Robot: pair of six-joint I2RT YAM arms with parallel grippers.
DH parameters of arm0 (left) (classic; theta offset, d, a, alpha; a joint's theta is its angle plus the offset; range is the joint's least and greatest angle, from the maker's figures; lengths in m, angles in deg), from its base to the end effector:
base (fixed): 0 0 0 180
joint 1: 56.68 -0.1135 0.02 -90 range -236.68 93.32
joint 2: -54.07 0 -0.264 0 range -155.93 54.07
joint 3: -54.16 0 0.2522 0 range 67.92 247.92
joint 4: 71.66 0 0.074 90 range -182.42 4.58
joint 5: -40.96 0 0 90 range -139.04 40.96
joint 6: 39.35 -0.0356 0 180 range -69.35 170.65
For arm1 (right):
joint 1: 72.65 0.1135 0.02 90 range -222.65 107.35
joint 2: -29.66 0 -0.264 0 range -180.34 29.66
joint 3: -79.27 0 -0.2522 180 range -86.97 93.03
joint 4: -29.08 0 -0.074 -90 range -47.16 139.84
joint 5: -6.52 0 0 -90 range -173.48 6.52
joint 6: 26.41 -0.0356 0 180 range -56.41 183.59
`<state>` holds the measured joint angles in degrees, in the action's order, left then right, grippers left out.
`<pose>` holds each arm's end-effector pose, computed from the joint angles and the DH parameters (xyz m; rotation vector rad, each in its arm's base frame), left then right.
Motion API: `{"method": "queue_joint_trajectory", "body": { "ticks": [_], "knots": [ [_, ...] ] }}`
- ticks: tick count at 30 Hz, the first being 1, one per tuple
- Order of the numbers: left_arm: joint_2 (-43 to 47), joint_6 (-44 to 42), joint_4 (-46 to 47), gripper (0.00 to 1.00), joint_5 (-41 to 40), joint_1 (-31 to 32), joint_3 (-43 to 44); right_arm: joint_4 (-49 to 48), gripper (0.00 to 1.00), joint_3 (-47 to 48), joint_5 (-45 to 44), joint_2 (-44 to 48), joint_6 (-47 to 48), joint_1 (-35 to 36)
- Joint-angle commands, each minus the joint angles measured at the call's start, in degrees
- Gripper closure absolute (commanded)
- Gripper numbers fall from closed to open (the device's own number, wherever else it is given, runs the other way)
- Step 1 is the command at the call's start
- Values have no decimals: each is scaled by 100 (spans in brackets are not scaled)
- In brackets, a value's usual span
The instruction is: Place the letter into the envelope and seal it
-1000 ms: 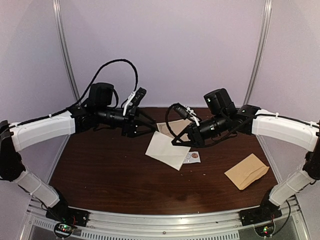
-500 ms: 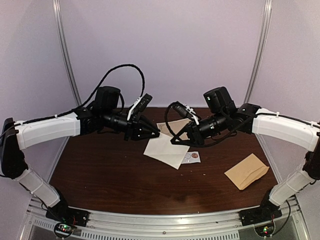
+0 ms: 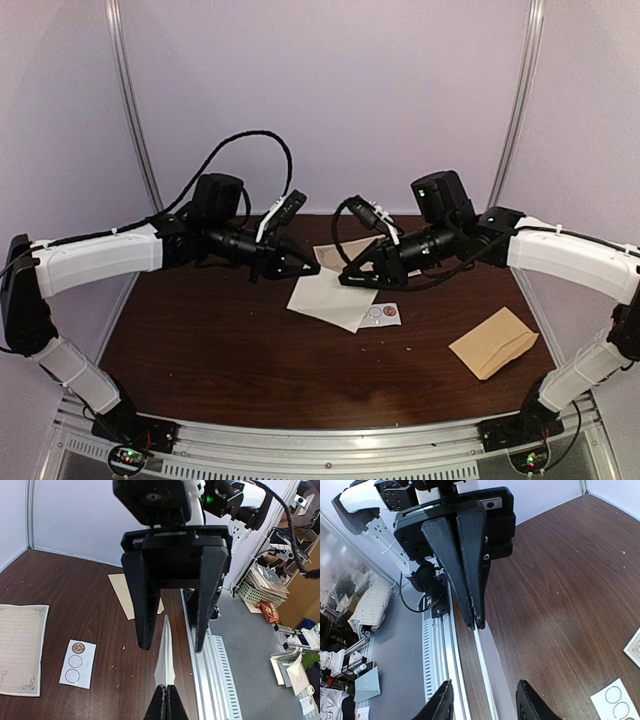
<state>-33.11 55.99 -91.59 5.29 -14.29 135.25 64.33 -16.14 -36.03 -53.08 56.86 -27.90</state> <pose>0.2338 -0.2526 0.3089 1.2613 1.7172 -1.4649 0.2092 0.2443 0.3295 -1.2140 1.9186 1.3913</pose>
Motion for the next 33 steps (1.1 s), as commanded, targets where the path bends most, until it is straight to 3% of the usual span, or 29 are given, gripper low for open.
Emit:
{"method": "queue_joint_trajectory", "body": {
  "ticks": [1, 6, 16, 18, 22, 28, 29, 31, 33],
  "knots": [
    [330, -29, 206, 100, -260, -71, 55, -460, 51, -226, -194, 388, -169, -6],
    [492, 81, 372, 100, -245, -245, -7, -584, 50, -536, -373, 631, -325, -69],
    [500, 57, 302, 100, -300, -258, 24, -722, 68, -704, -491, 837, -468, -89],
    [515, 46, 287, 100, -309, -258, 26, -709, 74, -693, -555, 838, -462, -94],
    [548, 33, 279, 100, -337, -258, 26, -707, 100, -692, -640, 847, -462, -99],
    [553, -11, 257, 100, -310, -258, 19, -704, 100, -708, -652, 842, -470, -100],
    [548, -20, 253, 100, -278, -260, 25, -693, 94, -676, -641, 820, -463, -103],
    [502, -33, 242, 100, -146, -255, 32, -634, 70, -580, -640, 743, -427, -99],
    [447, -33, 244, 100, -40, -221, 42, -543, 58, -429, -627, 638, -357, -100]
  ]
}}
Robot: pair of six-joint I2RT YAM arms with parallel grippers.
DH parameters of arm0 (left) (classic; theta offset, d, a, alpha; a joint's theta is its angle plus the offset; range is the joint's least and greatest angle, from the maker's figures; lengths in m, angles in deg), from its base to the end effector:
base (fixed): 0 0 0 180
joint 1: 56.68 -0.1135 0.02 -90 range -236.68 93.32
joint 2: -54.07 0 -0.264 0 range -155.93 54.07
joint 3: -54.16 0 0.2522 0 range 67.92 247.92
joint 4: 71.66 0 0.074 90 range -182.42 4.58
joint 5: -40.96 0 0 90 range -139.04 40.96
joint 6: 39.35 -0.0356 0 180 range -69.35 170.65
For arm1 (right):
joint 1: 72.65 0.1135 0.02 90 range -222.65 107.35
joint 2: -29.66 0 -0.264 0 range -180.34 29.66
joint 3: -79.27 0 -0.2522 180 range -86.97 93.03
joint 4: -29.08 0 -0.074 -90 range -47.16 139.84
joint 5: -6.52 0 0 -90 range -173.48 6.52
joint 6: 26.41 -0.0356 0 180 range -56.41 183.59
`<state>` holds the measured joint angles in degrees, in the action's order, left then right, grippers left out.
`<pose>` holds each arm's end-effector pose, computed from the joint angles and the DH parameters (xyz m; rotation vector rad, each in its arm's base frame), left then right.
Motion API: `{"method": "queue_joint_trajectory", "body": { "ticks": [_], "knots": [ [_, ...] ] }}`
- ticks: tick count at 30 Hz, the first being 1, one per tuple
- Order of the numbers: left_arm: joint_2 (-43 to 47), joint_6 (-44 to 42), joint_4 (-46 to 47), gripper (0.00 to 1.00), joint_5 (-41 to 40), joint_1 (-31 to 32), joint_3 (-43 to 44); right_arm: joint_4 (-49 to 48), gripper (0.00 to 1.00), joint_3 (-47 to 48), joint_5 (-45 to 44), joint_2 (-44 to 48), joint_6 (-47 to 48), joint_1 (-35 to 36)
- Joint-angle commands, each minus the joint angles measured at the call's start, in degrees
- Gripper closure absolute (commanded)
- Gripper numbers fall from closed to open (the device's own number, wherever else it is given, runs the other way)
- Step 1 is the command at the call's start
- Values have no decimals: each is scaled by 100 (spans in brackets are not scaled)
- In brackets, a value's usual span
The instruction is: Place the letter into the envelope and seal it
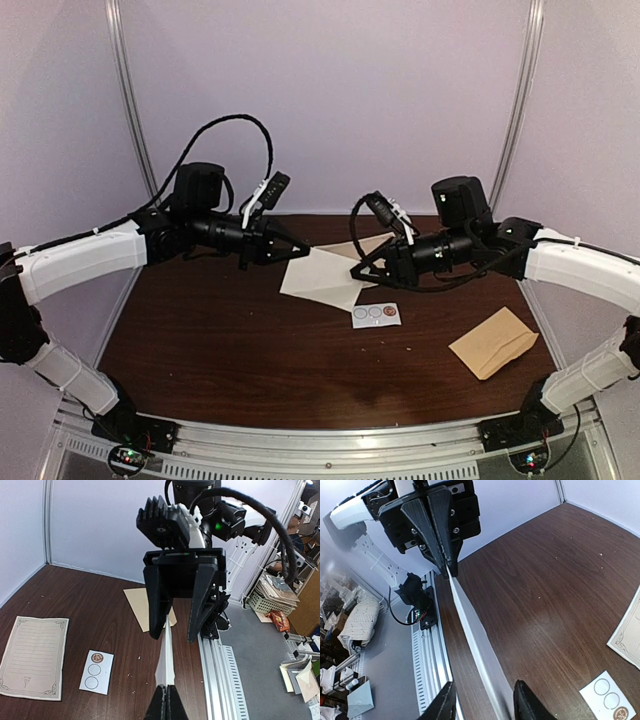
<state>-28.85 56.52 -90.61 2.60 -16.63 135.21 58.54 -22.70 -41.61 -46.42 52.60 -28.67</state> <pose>0.2341 -0.2333 0.3331 1.1874 1.6620 -1.3844 0.1977 0.2238 0.3319 -1.0796 1.9034 1.3203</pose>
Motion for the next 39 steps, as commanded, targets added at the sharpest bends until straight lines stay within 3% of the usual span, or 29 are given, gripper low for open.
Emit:
{"method": "queue_joint_trajectory", "body": {
  "ticks": [1, 8, 16, 21, 26, 28, 32, 34, 39],
  "knots": [
    [1, -90, 145, 100, 253, 38, 48, 74, 55, 313, -36, -89, 101, -22],
    [-241, -299, -212, 100, 229, 226, 195, 226, 55, 784, 185, -594, 351, 207],
    [-300, -314, -236, 100, 235, 231, 210, 489, 72, 1086, 351, -916, 573, 341],
    [-374, -307, -237, 100, 275, 230, 236, 577, 76, 1088, 467, -1032, 641, 411],
    [-374, -263, -219, 100, 88, 227, 254, 430, 100, 1036, 276, -1045, 557, 435],
    [-256, -201, -89, 89, -215, 231, 180, 154, 100, 916, -15, -931, 388, 435],
    [312, 61, 689, 53, -926, 225, -268, -790, 100, 339, -621, -602, -134, 403],
    [593, 240, 1018, 40, -1331, 222, -449, -1433, 100, -78, -861, -382, -465, 392],
    [1198, 1361, 2081, 24, -3161, 222, -1127, -2637, 100, -747, -2013, 123, -1044, 365]
  ]
}}
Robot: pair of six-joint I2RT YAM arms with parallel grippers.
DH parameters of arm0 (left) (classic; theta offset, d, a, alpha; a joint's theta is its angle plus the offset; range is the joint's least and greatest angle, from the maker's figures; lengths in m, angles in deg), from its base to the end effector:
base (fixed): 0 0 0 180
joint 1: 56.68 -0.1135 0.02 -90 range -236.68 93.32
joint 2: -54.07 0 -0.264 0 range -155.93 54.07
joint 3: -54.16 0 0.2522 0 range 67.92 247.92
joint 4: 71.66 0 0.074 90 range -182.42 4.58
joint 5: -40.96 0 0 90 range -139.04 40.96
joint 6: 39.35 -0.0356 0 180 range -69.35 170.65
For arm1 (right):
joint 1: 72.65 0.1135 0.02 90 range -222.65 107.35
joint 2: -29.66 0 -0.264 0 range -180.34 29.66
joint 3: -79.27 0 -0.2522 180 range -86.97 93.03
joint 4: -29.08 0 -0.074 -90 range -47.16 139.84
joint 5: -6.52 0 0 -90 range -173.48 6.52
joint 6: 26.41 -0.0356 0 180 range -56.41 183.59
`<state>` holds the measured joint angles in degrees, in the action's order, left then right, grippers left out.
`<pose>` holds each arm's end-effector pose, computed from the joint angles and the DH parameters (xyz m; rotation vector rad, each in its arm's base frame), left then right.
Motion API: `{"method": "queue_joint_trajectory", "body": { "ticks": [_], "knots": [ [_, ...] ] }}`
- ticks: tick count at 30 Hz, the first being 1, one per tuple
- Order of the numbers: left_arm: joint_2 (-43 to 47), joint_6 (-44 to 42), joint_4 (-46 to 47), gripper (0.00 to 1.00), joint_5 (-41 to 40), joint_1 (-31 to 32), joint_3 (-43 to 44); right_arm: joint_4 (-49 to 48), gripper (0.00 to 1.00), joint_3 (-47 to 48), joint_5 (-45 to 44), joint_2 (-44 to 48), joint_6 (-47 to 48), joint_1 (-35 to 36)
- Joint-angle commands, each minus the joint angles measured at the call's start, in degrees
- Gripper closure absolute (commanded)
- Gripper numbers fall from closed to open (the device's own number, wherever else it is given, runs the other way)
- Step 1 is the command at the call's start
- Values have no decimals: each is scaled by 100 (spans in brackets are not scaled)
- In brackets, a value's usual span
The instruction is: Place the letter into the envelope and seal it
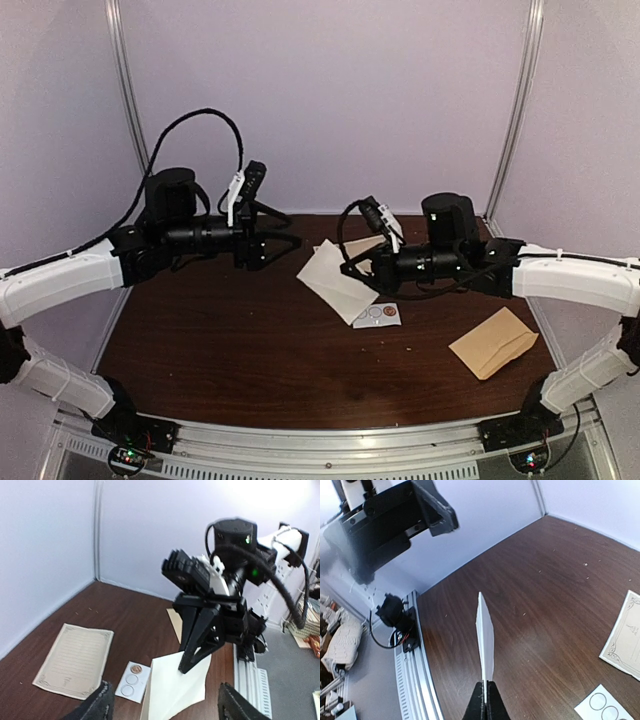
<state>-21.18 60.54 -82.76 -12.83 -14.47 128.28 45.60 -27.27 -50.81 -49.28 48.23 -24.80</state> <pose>0.2120 -0.2207 0.3421 0.9814 1.6377 -1.1961 0.1983 0.2478 0.3096 -0.9747 1.8782 1.2520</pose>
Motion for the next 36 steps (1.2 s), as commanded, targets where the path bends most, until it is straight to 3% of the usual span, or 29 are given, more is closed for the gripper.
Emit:
{"method": "queue_joint_trajectory", "body": {
  "ticks": [1, 5, 11, 16, 23, 25, 28, 31, 36],
  "knots": [
    [490, 1252, 1544, 22, -1887, 6, -586, -1500, 100, -347, -1292, 488, -676, -22],
    [566, 2264, 2544, 21, -1956, 14, -1134, -2360, 100, -677, -1680, 741, -1113, -22],
    [419, 3130, 4525, 20, -976, 143, -1904, -3749, 100, -1013, -1460, 777, -1437, 11],
    [1, 3142, 4811, 18, -434, 446, -1556, -4368, 100, -1040, -1070, 691, -1530, 67],
    [-375, 3192, 4913, 16, -399, 498, -1248, -4613, 100, -890, -517, 523, -1416, 304],
    [-435, 3229, 5057, 23, -290, 506, -1200, -4603, 100, -864, -517, 492, -1400, 320],
    [-456, 3277, 5203, 46, -177, 507, -1175, -4658, 100, -864, -511, 460, -1430, 329],
    [-448, 3301, 5209, 61, -151, 506, -1195, -4839, 100, -923, -509, 458, -1495, 325],
    [-482, 3419, 5289, 74, -67, 507, -1238, -4884, 100, -949, -564, 465, -1513, 338]
  ]
}}
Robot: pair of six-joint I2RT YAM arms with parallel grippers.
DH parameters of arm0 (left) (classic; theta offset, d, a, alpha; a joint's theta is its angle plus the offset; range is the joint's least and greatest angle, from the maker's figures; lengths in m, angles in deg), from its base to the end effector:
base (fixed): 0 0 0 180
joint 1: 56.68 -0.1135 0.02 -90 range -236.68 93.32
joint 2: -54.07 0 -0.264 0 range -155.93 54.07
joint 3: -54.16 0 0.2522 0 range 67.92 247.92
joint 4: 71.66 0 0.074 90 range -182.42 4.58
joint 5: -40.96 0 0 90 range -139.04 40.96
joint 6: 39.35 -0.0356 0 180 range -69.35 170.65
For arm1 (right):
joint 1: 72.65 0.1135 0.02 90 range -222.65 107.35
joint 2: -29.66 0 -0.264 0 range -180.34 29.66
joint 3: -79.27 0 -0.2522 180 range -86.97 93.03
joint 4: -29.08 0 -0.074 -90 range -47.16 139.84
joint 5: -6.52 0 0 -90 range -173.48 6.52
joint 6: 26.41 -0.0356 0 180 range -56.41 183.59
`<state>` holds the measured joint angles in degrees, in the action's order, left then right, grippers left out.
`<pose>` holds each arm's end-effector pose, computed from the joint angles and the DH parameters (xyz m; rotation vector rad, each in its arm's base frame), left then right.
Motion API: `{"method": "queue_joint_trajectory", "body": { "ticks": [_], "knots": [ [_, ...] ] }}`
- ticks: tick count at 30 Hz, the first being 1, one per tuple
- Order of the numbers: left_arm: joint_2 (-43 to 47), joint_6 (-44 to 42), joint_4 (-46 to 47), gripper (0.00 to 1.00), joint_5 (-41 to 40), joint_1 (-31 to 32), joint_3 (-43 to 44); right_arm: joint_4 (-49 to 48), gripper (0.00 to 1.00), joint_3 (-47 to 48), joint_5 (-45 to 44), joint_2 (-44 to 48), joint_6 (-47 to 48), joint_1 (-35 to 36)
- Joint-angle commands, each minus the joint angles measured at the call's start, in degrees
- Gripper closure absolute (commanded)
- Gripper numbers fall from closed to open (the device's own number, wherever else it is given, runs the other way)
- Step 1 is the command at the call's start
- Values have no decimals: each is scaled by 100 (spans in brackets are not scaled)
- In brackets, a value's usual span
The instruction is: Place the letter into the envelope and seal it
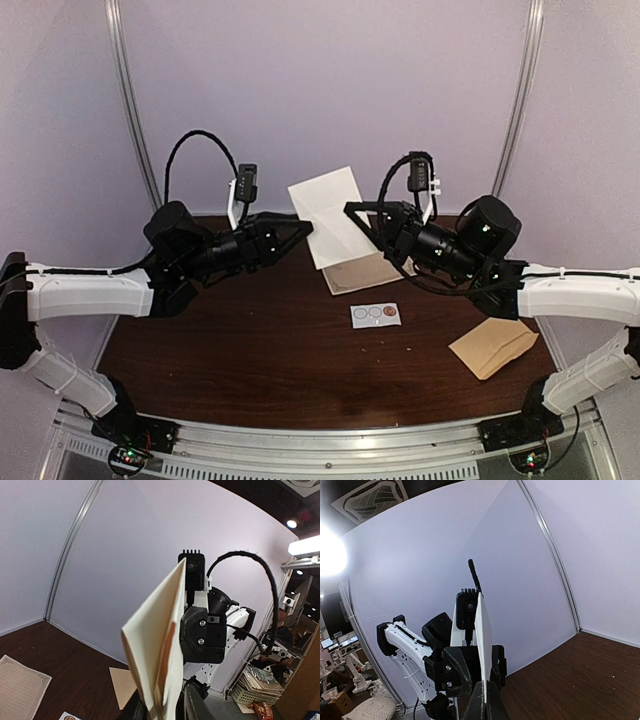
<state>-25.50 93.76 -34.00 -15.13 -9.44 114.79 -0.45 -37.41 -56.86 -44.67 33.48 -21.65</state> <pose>0.1951 -0.2402 0.3245 0.6418 1.3700 -1.6765 0.1743 0.2405 0.3531 -0.6898 1.2630 1.4809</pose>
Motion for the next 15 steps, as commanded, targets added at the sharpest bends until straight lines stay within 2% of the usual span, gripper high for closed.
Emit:
{"method": "queue_joint_trajectory", "body": {
  "ticks": [1, 6, 12, 15],
  "knots": [
    [-59, 113, 439, 74, 172, 4, 100, -277, 100, 63, 37, -2, -39, 19],
    [-102, 162, 507, 77, 212, 4, 128, -236, 100, 71, 20, -34, -24, 32],
    [-155, 172, 501, 99, 225, 4, 171, -77, 100, 74, -99, -23, 69, 37],
    [-140, 155, 456, 100, 173, 4, 167, 2, 100, 64, -175, 17, 123, 50]
  ]
}}
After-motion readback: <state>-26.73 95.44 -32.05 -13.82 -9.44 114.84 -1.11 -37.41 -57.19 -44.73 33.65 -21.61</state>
